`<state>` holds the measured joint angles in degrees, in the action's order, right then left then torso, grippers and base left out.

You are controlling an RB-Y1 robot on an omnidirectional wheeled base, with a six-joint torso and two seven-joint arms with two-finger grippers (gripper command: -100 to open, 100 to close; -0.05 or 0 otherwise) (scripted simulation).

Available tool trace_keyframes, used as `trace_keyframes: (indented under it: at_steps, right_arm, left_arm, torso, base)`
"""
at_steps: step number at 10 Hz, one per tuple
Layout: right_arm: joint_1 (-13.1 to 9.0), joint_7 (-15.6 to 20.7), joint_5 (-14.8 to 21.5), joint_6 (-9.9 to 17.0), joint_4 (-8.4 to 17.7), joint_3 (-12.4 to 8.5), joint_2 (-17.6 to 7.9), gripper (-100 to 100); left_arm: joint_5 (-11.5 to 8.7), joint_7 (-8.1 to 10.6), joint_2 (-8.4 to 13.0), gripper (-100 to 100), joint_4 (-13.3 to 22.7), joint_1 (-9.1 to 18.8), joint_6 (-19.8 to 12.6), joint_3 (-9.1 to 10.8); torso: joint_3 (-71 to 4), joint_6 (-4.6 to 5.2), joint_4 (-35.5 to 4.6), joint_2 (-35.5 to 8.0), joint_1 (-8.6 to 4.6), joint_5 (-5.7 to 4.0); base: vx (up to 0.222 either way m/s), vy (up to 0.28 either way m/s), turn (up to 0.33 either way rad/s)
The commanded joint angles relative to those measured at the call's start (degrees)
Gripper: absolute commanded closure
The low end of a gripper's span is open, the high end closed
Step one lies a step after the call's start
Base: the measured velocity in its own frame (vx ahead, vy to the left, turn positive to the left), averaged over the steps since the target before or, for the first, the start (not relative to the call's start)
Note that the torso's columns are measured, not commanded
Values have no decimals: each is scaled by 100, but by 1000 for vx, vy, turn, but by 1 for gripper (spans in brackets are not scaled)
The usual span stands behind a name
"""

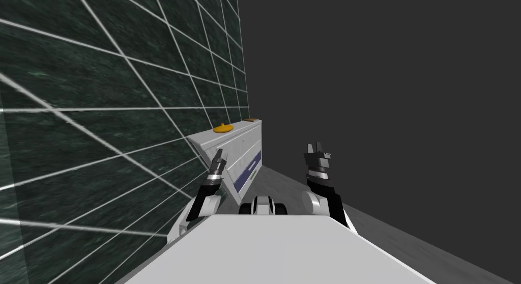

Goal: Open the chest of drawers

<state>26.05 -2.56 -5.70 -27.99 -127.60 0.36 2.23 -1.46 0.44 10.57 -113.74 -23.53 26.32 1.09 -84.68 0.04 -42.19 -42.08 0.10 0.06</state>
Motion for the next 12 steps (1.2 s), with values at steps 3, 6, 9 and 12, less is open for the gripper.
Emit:
trace_keyframes:
  at_steps: [3, 6, 9, 12]
  right_arm:
    - [0, 0, 0, 0, 0, 0, 0, 0]
    - [0, 0, 0, 0, 0, 0, 0, 0]
    - [1, 0, 0, 0, 0, 0, 0, 0]
    - [0, 0, 0, 0, 0, 0, 0, 0]
  left_arm:
    - [19, -11, -16, -100, 849, 191, 212, -82]
    - [26, -14, -41, -100, 1225, 265, 311, -118]
    - [34, -17, -60, -100, 1585, 339, 411, -154]
    - [41, -20, -68, -100, 1945, 413, 514, -190]
  torso:
    - [-37, 5, 26, 63, 31, 15]
    - [-49, 11, 33, 84, 44, 21]
    - [-61, 12, 40, 109, 53, 25]
    - [-74, 21, 42, 132, 62, 26]
  base:
    - [48, 3, -39]
    - [30, -3, -26]
    - [48, 6, -23]
    - [30, 4, -26]
